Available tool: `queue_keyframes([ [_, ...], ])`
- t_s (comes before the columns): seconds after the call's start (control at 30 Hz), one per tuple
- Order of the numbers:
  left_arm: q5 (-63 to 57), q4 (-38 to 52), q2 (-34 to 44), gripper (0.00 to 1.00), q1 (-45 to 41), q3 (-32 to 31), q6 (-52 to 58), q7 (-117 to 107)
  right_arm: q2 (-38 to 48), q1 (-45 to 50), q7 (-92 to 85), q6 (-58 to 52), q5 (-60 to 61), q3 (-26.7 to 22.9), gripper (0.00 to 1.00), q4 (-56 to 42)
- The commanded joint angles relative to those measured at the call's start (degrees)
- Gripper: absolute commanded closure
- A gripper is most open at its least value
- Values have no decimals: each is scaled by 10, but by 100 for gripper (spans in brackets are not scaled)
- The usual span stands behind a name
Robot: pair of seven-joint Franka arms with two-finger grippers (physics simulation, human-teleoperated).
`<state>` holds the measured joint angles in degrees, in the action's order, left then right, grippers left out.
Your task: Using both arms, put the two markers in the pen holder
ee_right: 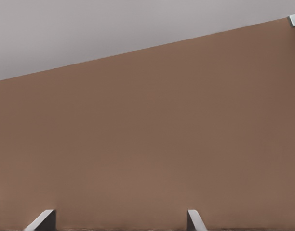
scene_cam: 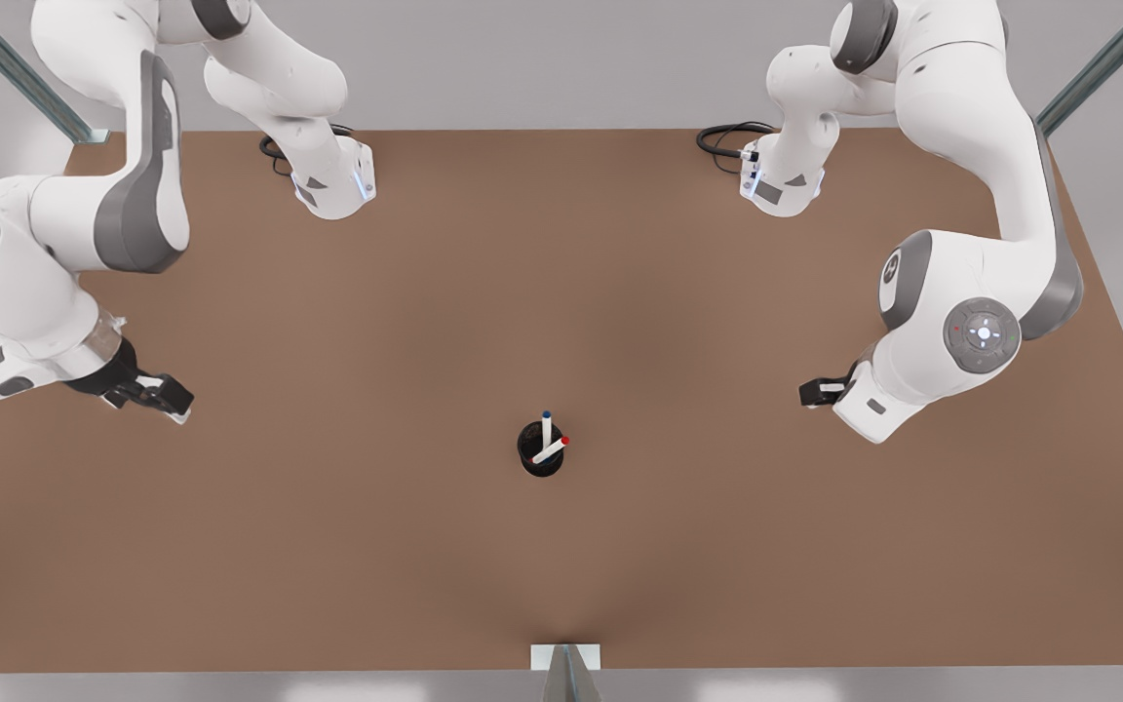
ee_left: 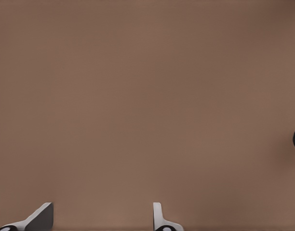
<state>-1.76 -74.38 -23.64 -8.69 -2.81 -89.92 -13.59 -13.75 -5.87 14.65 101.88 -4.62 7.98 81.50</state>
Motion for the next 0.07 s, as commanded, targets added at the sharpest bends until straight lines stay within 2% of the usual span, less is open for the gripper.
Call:
queue_keyframes([
  [0.0, 0, 0, 0, 0, -2, -1, -3, 26, -7, 5, -162, -107, 8, -3, 0, -13],
  [0.03, 0, 0, -2, 0, -4, -1, -3, 37, -3, 22, -153, -101, 8, -13, 0, -13],
])
